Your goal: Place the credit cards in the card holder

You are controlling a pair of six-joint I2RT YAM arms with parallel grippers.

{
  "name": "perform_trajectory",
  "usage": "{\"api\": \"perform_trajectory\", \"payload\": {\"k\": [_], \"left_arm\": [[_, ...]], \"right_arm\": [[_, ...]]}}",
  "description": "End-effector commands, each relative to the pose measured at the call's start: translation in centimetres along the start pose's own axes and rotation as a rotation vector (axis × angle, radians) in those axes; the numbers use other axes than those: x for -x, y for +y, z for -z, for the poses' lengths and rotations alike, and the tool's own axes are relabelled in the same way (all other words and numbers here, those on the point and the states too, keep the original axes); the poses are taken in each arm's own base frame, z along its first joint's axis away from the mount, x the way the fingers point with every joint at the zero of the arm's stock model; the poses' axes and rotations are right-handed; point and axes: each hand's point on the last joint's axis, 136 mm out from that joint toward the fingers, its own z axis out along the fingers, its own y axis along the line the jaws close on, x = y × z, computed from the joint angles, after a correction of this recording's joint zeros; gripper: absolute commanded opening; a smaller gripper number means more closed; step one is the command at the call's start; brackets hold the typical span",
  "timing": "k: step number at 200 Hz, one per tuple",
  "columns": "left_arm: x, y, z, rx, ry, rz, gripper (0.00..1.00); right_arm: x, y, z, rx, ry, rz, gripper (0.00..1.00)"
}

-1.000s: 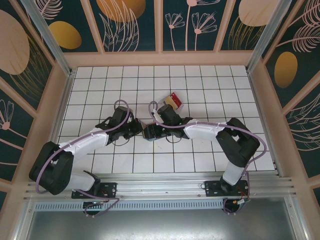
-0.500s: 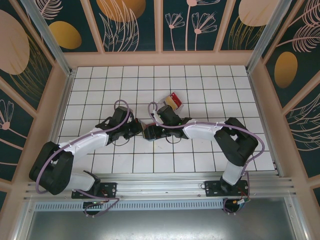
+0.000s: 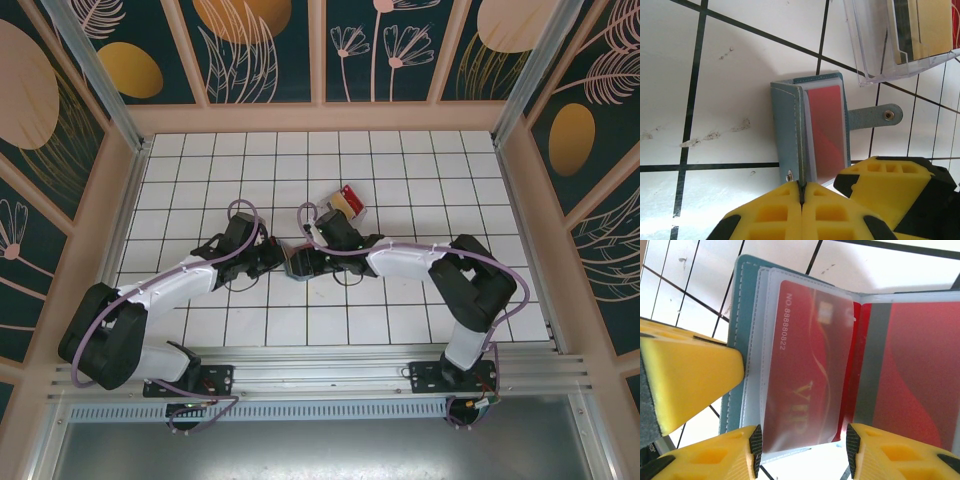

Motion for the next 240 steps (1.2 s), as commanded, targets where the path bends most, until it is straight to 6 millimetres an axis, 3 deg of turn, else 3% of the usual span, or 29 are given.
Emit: {"api": "perform_trajectory", "payload": {"k": [1, 59, 106, 149, 240], "left_arm": [[0.5, -0.4, 0.2, -0.009, -0.016, -0.019, 0.00], [-0.1, 1.0, 0.0, 0.024, -0.013, -0.013, 0.00], [0.1, 0.5, -0.3, 0.007, -0.009, -0.012, 0.00], [0.1, 0.4, -0.3, 0.006, -0.007, -0.012, 0.00], [0.2, 0.2, -0.3, -0.002, -0.008, -0.013, 0.00]], "right_arm": [[0.3, -1.9, 0.3, -0.075, -0.010, -0.010, 0.49], [0.3, -3.6, 1.4, -0.107, -0.028, -0.040, 0.50], [0.2, 1.1, 1.3, 0.062, -0.020, 0.044, 0.51], [0.3, 2.8, 0.9, 0.098, -0.011, 0.083, 0.52], [0.6, 1.9, -0.5, 0.046, -0.008, 0.065, 0.53]]}}
